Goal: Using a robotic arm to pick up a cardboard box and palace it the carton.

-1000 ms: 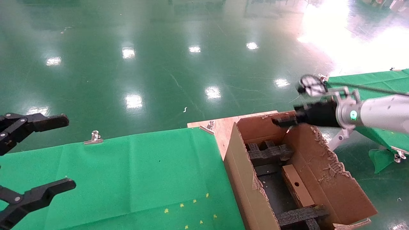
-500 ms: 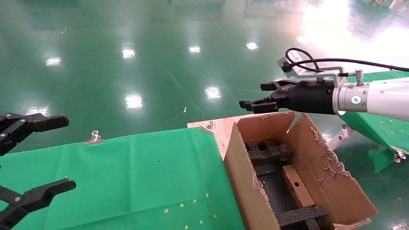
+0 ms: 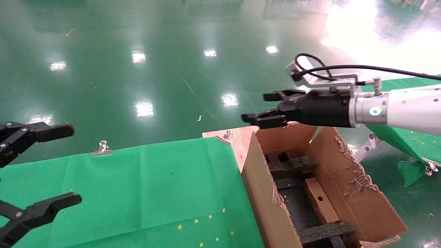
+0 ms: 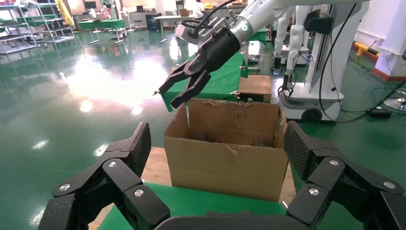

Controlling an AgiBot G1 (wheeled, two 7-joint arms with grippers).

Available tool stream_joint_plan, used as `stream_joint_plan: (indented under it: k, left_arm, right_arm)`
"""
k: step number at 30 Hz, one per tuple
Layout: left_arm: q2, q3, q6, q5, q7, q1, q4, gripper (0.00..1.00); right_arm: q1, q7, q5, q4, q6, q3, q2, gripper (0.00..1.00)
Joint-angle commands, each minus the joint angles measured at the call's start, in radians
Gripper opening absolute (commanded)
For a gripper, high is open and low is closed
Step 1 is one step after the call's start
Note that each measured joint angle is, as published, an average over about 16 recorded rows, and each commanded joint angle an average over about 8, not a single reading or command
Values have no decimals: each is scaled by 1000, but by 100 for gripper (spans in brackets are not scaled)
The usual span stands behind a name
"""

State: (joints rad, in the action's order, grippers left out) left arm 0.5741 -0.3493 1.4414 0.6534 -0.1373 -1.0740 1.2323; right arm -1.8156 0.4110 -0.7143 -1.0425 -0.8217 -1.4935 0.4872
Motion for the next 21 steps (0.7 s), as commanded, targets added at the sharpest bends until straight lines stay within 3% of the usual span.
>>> stream_joint_plan:
  k: [1,21]
  left_arm:
    - [0,0,0,0,0,0,0,100]
    - [0,0,0,0,0,0,0,100]
  right_arm:
    - [27,-8,-1,-9,-25,44,5,100]
    - [308,-93,-7,-101,-280,505,52,100]
